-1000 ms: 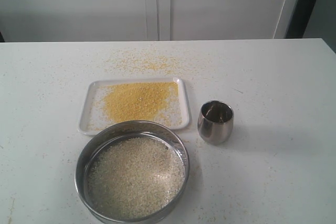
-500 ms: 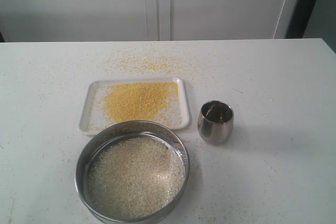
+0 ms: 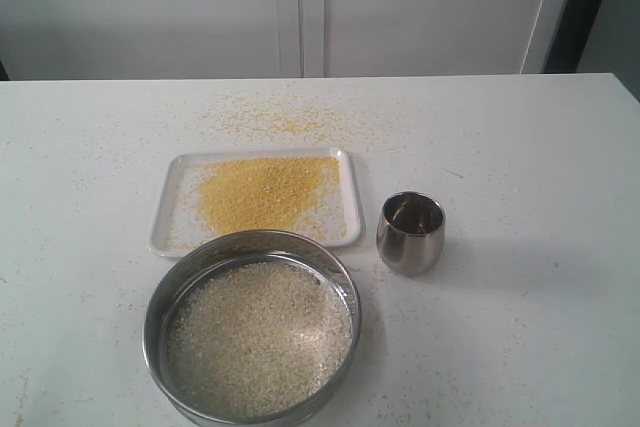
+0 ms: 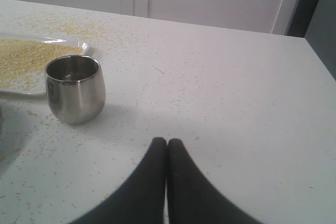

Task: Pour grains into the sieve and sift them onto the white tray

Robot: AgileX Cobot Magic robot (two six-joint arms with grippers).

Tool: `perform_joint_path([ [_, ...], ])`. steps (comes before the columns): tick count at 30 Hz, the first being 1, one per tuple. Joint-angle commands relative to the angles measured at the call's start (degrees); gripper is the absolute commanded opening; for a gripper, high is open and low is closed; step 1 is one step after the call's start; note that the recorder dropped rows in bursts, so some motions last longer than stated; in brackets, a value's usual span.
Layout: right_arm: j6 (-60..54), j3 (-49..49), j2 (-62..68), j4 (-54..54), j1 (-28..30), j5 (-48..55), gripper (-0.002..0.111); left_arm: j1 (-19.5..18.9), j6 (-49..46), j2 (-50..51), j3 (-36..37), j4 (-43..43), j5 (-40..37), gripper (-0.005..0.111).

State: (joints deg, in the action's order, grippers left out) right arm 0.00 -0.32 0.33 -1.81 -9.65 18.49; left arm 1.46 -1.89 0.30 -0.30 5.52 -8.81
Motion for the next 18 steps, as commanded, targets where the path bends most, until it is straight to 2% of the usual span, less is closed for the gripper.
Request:
perform_joint_path([
  [1, 0.00, 0.32, -0.33, 0.15, 0.46, -0.37, 0.000, -0.30, -0.52, -0.30, 0.30, 1.05, -1.08, 0.000],
  [4, 0.00, 0.32, -0.33, 0.15, 0.46, -0.37, 0.000, -0.30, -0.52, -0.30, 0.30, 1.05, -4.55, 0.000],
  [18, 1.26, 0.32, -0.33, 0.14, 0.46, -0.37, 0.000, -0.30, -0.88, -0.30, 0.30, 0.91, -4.33, 0.000],
])
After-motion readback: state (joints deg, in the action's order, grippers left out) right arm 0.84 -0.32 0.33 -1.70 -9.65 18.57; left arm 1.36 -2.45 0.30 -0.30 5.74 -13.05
